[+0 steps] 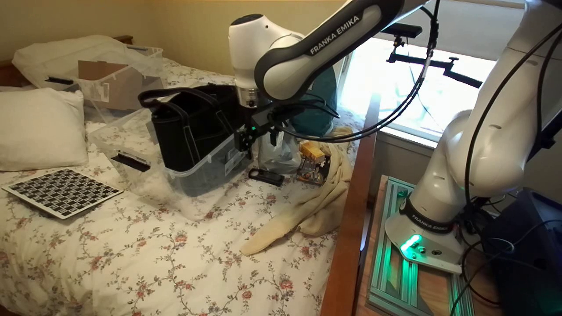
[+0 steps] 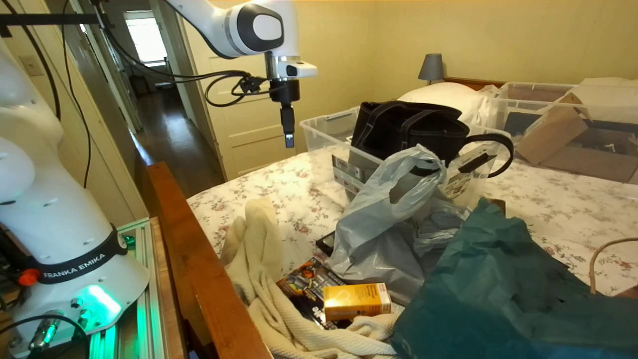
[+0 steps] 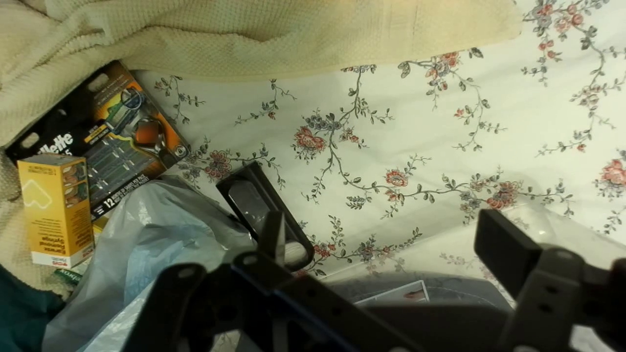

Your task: Put the black tag in the storage box

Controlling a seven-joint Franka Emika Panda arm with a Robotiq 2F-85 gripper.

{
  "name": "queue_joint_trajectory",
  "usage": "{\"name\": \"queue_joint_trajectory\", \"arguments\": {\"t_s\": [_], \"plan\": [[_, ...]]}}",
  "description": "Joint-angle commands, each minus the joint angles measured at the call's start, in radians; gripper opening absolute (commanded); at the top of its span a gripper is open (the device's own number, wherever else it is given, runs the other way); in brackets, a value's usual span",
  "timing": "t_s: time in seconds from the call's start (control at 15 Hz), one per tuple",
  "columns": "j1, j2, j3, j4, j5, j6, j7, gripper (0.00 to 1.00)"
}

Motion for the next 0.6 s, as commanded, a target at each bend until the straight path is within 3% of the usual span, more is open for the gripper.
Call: {"name": "queue_joint_trajectory", "arguments": {"t_s": [0.0, 0.53], "plan": [[0.029, 0.000, -0.029, 0.002, 0.002, -0.003, -0.002, 1.00], [0.038, 0.038, -0.031, 0.032, -0.015, -0.019, 0.006, 1.00]]}}
